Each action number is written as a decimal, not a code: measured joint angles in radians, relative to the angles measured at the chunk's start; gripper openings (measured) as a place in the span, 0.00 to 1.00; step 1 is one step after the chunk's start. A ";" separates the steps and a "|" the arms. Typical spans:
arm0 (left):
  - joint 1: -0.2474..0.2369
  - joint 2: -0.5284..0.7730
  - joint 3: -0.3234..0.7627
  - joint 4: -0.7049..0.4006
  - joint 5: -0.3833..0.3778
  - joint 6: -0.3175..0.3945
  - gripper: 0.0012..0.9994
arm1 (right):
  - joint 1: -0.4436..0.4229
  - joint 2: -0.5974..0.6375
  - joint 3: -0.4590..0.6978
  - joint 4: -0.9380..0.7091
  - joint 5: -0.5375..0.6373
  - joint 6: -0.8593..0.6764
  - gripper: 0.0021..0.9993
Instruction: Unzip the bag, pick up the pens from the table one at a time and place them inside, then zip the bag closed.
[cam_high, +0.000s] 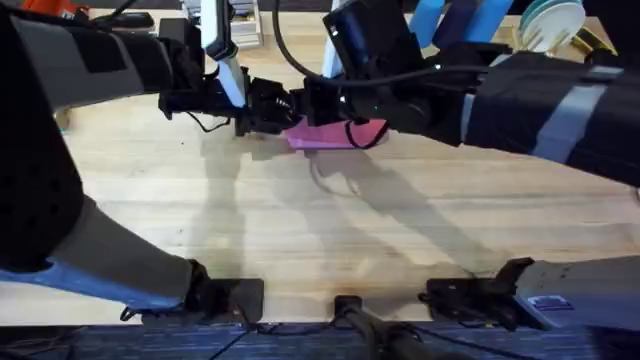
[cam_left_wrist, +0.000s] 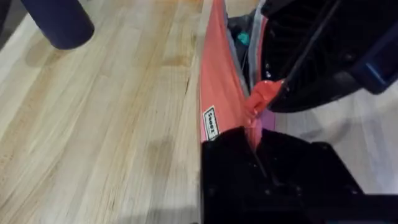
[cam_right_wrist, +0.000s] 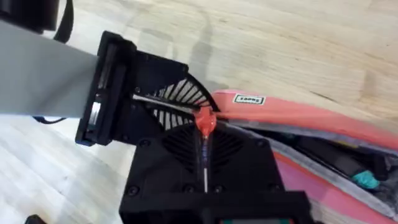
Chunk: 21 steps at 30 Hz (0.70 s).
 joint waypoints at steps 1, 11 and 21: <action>0.000 0.000 0.000 0.000 -0.001 0.000 0.05 | 0.000 0.000 0.000 -0.001 0.000 -0.005 0.03; -0.001 0.000 0.000 0.002 0.000 0.000 0.04 | -0.066 0.000 0.000 -0.077 0.021 -0.016 0.03; -0.002 0.000 0.000 0.006 -0.002 -0.001 0.04 | -0.259 0.000 0.000 -0.140 -0.006 -0.019 0.03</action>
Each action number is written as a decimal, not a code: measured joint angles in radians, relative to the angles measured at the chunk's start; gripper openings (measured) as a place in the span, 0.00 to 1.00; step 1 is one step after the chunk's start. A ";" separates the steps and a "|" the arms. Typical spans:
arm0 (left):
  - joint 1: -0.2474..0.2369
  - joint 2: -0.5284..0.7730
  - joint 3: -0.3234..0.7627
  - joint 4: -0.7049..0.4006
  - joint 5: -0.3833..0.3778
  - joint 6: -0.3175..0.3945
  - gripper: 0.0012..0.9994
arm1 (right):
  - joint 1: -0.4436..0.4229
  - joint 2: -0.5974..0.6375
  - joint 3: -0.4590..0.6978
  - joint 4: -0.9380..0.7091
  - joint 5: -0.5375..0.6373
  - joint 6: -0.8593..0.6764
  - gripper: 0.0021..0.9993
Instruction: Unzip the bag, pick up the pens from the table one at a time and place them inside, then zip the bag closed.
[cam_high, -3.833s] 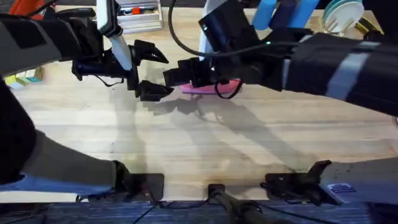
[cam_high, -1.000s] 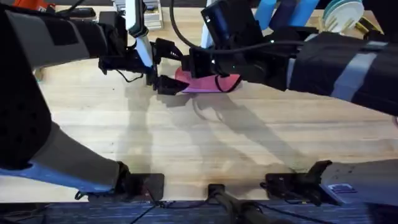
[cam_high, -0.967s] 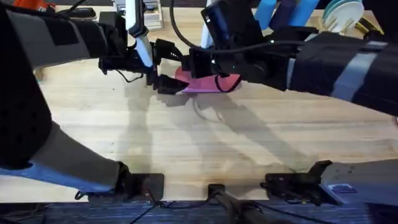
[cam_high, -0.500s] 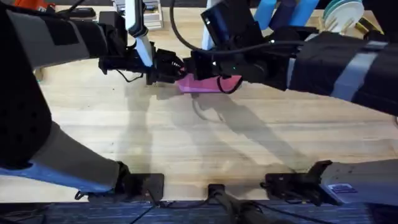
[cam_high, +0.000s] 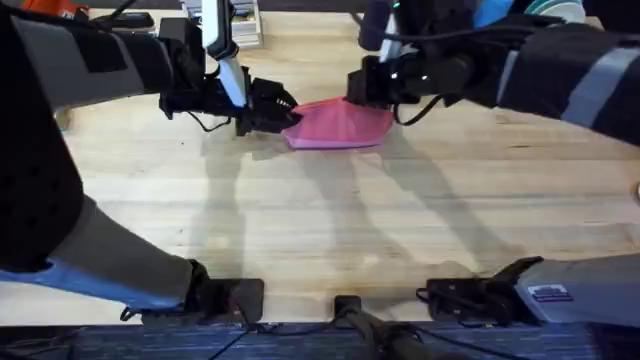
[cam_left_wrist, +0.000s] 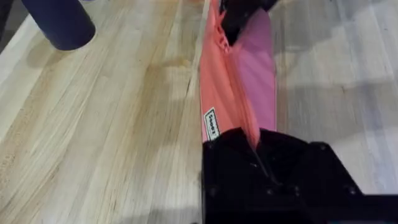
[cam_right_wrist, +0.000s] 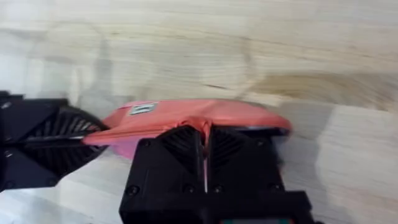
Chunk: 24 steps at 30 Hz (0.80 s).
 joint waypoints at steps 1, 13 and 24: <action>0.000 0.000 0.000 0.000 0.000 0.000 0.04 | -0.016 0.000 0.000 -0.009 -0.006 -0.002 0.03; -0.002 0.000 0.000 -0.001 0.003 -0.002 0.04 | -0.193 0.000 0.000 -0.075 -0.028 -0.047 0.03; -0.002 0.000 0.000 -0.014 0.003 -0.003 0.04 | -0.333 0.000 0.000 -0.089 0.052 -0.050 0.03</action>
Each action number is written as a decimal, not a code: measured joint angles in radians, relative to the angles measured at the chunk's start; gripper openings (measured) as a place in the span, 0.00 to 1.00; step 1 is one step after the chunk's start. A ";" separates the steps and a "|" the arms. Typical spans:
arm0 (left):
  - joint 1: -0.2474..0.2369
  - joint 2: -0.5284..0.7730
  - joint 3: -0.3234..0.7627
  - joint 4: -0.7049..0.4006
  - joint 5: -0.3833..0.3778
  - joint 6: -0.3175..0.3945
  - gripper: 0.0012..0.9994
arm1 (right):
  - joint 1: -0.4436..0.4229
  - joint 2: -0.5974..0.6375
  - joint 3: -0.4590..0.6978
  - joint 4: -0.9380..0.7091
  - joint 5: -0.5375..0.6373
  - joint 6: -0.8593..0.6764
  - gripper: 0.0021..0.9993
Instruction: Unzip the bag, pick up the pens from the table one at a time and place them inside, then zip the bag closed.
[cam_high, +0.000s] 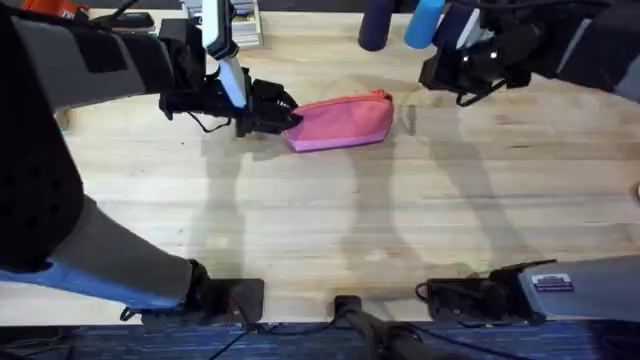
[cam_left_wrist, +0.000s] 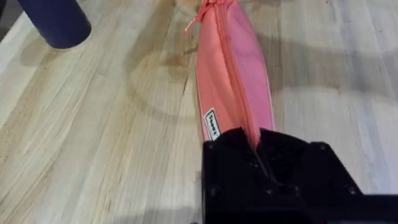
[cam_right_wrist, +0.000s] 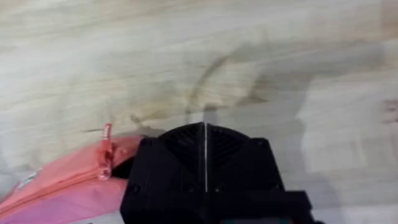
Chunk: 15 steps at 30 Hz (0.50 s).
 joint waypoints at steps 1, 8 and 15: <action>0.000 0.000 0.000 -0.002 0.000 0.000 0.04 | -0.004 0.000 0.000 -0.013 0.003 0.000 0.03; 0.000 0.000 0.000 -0.006 0.000 0.000 0.04 | -0.009 0.000 0.000 -0.028 0.036 -0.020 0.03; 0.000 0.000 0.000 -0.006 0.000 0.000 0.04 | 0.029 -0.062 0.000 -0.026 0.053 -0.173 0.79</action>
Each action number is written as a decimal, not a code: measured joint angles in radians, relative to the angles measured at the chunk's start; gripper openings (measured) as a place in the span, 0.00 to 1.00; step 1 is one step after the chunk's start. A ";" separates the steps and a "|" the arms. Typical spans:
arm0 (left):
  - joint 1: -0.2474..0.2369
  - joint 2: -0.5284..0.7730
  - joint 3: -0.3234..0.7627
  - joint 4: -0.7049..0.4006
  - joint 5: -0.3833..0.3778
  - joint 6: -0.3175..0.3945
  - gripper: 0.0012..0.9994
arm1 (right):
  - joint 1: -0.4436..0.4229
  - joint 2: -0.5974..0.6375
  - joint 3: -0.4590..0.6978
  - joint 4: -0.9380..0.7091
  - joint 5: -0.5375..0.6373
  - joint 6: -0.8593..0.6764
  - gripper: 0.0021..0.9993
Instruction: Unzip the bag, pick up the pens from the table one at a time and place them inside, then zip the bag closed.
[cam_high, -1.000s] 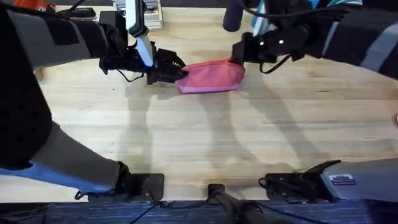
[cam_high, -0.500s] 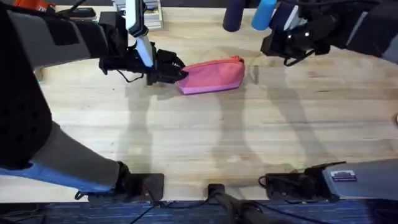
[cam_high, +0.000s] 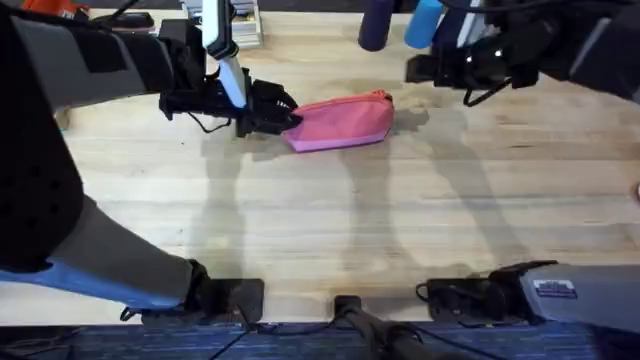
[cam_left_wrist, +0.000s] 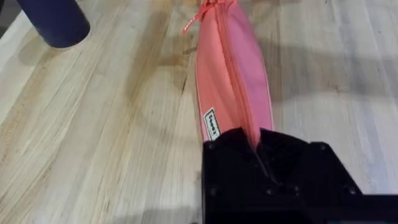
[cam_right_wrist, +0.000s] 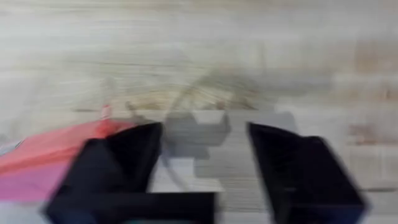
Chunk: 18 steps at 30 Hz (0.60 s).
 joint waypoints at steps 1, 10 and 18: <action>0.000 0.000 0.000 0.000 0.000 0.000 0.04 | 0.014 -0.019 0.000 0.000 0.000 -0.023 0.93; 0.000 0.000 0.000 0.000 0.000 0.000 0.04 | 0.084 -0.150 0.002 0.001 0.000 -0.125 1.00; 0.000 0.000 0.000 0.000 0.007 0.000 0.87 | 0.084 -0.154 0.003 -0.005 0.000 -0.137 1.00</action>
